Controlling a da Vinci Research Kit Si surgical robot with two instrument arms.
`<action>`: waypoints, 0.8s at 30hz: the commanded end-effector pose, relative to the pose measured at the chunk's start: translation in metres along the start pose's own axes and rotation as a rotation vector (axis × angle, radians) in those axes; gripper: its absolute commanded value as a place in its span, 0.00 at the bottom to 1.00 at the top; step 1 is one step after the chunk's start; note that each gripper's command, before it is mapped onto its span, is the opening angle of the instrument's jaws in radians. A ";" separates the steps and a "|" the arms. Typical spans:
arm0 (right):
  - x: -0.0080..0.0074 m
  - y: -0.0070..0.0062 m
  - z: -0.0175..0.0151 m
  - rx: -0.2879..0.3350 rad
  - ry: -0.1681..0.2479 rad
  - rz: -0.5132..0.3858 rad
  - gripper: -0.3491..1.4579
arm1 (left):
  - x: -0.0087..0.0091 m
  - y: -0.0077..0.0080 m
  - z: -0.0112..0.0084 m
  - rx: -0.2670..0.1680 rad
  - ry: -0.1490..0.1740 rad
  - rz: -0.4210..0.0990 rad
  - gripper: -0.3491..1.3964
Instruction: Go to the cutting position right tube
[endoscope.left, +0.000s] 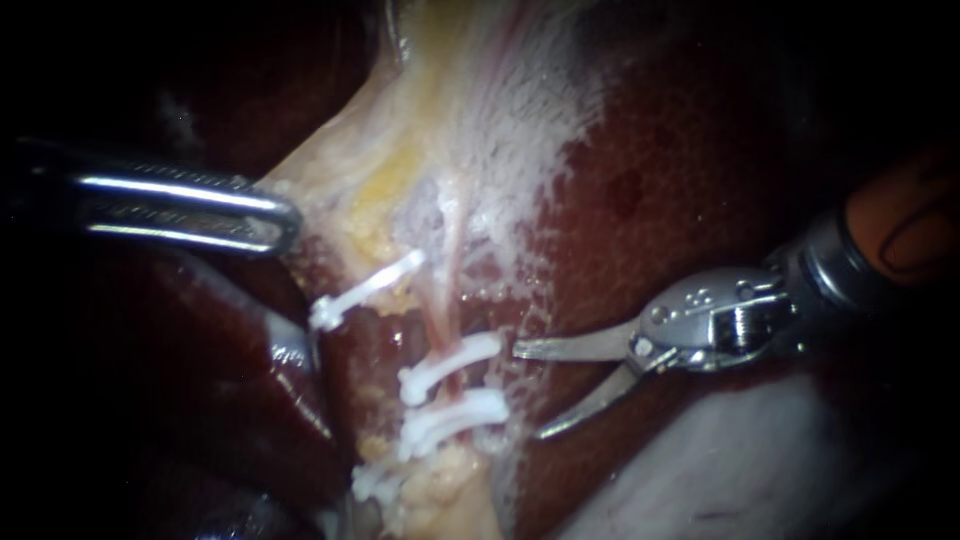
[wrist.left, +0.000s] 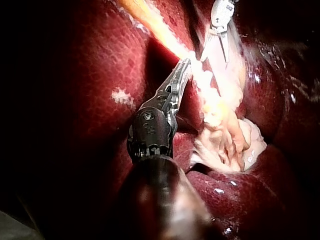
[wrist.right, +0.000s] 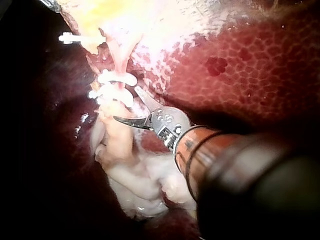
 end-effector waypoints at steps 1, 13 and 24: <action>0.0000 0.0001 0.0001 0.000 -0.001 0.006 0.77 | 0.0000 0.0000 0.0000 -0.001 0.000 0.000 0.00; 0.0004 0.0006 0.0010 -0.004 -0.003 0.061 0.52 | 0.0000 0.0000 -0.0001 0.000 0.000 0.000 0.00; 0.0005 0.0015 0.0036 0.002 -0.012 0.087 0.38 | 0.0000 0.0000 -0.0001 -0.001 0.000 0.000 0.00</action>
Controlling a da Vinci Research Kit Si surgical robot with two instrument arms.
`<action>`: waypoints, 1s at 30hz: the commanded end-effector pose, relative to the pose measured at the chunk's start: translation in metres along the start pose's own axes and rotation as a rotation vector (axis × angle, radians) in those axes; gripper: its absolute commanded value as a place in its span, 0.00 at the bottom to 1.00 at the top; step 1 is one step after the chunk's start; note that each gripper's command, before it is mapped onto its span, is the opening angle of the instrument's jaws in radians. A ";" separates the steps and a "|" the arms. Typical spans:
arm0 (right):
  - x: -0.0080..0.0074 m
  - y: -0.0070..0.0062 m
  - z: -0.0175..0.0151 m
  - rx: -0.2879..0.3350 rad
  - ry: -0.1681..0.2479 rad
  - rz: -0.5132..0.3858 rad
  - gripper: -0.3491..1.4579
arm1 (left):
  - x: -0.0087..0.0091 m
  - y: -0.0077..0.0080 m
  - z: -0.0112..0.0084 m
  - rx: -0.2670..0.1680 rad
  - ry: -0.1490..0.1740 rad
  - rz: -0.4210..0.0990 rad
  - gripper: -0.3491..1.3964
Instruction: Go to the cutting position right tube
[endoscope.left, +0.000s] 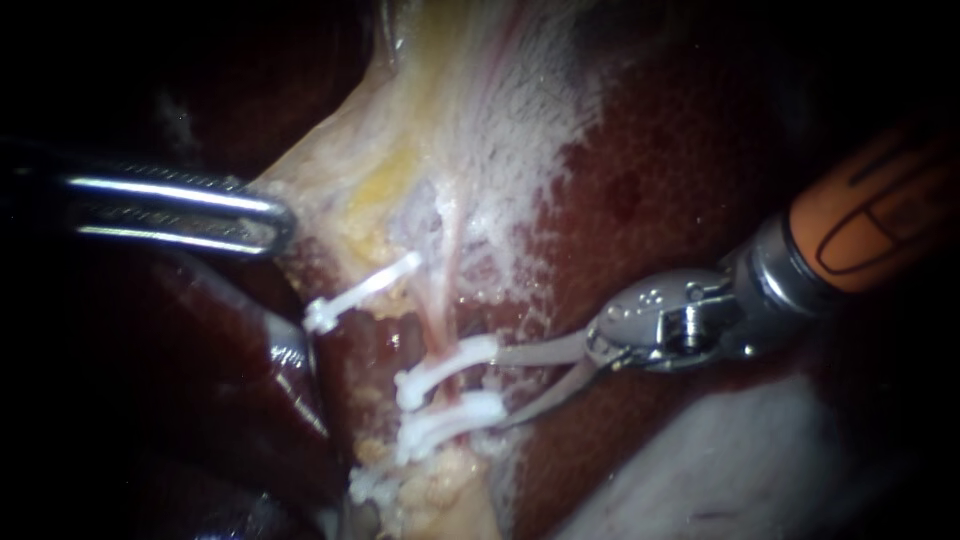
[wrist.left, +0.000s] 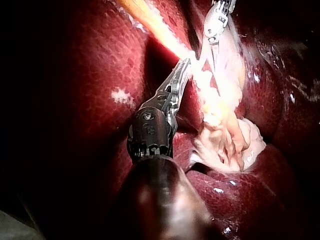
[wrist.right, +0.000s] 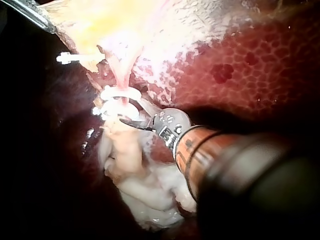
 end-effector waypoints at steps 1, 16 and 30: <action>0.0000 0.0001 0.0002 0.004 -0.002 -0.001 0.37 | 0.0000 0.0000 0.0000 0.000 0.000 0.000 0.00; 0.0013 0.0013 0.0026 0.048 -0.028 -0.004 0.32 | 0.0000 0.0000 0.0001 0.000 0.000 0.000 0.00; 0.0021 0.0015 0.0037 0.048 -0.029 -0.005 0.29 | 0.0000 0.0000 0.0002 -0.001 0.000 0.000 0.00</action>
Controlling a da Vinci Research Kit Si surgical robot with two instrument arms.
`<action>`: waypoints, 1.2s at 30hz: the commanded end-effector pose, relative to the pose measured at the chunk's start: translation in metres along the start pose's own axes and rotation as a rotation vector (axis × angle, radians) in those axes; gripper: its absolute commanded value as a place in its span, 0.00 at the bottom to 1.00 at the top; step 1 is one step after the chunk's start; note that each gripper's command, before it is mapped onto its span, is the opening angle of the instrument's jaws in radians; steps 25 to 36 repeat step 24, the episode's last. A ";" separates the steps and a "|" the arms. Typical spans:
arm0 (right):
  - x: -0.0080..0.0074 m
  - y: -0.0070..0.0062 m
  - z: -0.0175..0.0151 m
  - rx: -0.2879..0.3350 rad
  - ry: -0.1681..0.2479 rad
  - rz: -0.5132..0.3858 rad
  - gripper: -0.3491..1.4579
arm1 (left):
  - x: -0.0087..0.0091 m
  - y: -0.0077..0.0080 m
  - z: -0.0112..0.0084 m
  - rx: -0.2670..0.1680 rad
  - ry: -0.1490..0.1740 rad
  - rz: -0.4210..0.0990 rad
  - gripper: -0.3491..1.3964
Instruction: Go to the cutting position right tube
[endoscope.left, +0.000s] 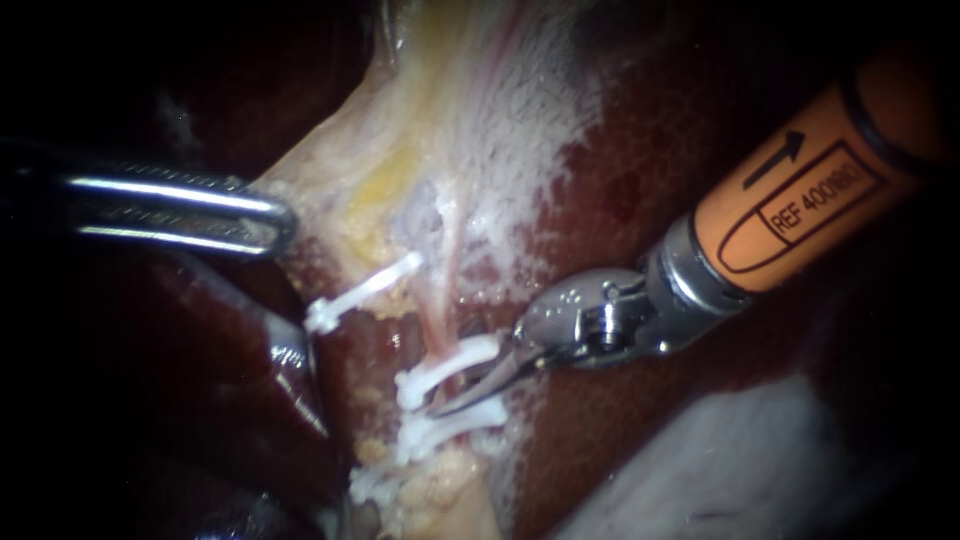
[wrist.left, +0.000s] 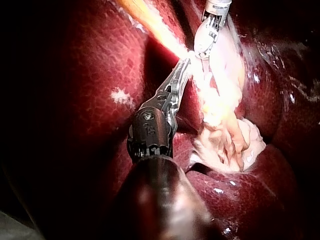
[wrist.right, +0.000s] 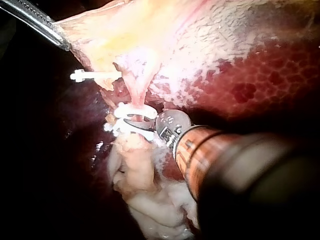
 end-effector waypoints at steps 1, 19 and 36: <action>0.0000 0.0000 0.0000 0.001 0.000 -0.001 0.29 | 0.0000 0.0000 0.0000 0.000 0.000 0.000 0.00; 0.0001 0.0000 0.0002 0.008 -0.004 -0.002 0.29 | 0.0000 0.0000 0.0001 0.000 0.000 0.000 0.00; 0.0001 -0.0001 0.0002 0.008 -0.005 -0.002 0.29 | 0.0000 0.0001 0.0002 0.000 0.000 0.000 0.00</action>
